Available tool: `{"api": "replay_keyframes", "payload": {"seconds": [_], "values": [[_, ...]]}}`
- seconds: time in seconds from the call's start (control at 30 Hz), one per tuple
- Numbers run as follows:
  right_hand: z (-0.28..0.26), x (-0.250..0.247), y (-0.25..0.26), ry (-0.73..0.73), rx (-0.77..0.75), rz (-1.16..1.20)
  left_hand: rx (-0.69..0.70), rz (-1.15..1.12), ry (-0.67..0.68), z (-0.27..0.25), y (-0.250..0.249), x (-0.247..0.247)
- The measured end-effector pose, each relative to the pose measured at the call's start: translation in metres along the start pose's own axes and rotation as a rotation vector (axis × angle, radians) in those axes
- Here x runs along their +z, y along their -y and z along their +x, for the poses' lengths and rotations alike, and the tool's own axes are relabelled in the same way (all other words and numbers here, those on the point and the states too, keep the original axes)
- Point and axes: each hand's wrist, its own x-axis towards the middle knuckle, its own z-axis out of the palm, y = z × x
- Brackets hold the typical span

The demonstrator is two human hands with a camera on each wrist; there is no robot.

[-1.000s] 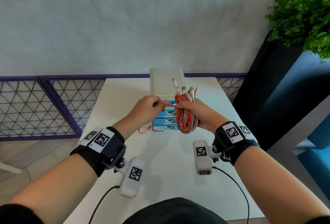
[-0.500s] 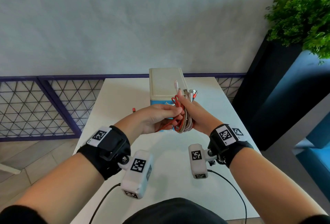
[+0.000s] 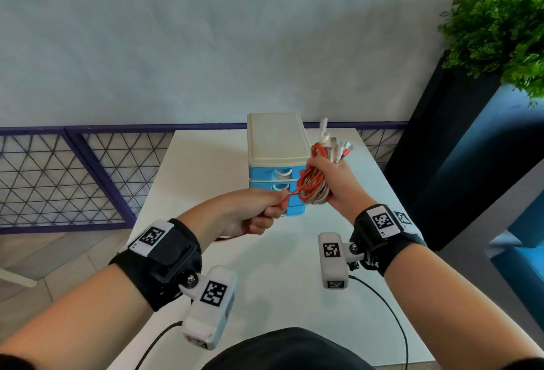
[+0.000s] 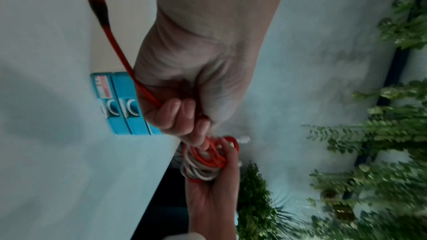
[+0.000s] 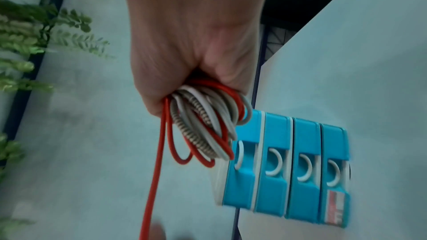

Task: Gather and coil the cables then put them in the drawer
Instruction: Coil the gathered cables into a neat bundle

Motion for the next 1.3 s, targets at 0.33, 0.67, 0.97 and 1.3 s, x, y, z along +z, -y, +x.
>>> {"api": "replay_keyframes", "payload": {"seconds": [0.33, 0.67, 0.97, 1.3], "values": [[-0.007, -0.013, 0.019, 0.115, 0.1, -0.065, 0.132, 0.754, -0.354, 0.007, 0.021, -0.026], [-0.016, 0.014, 0.01, 0.363, 0.239, -0.102, 0.592, 0.652, -0.661, 0.016, -0.012, -0.01], [-0.014, 0.016, 0.01, 0.296, 0.234, -0.365, 0.547, 0.398, -0.627, 0.018, -0.005, -0.027], [-0.022, 0.037, 0.027, 0.561, 0.273, -0.653, 0.857, 1.933, -0.563, 0.002, -0.01, -0.025]]}}
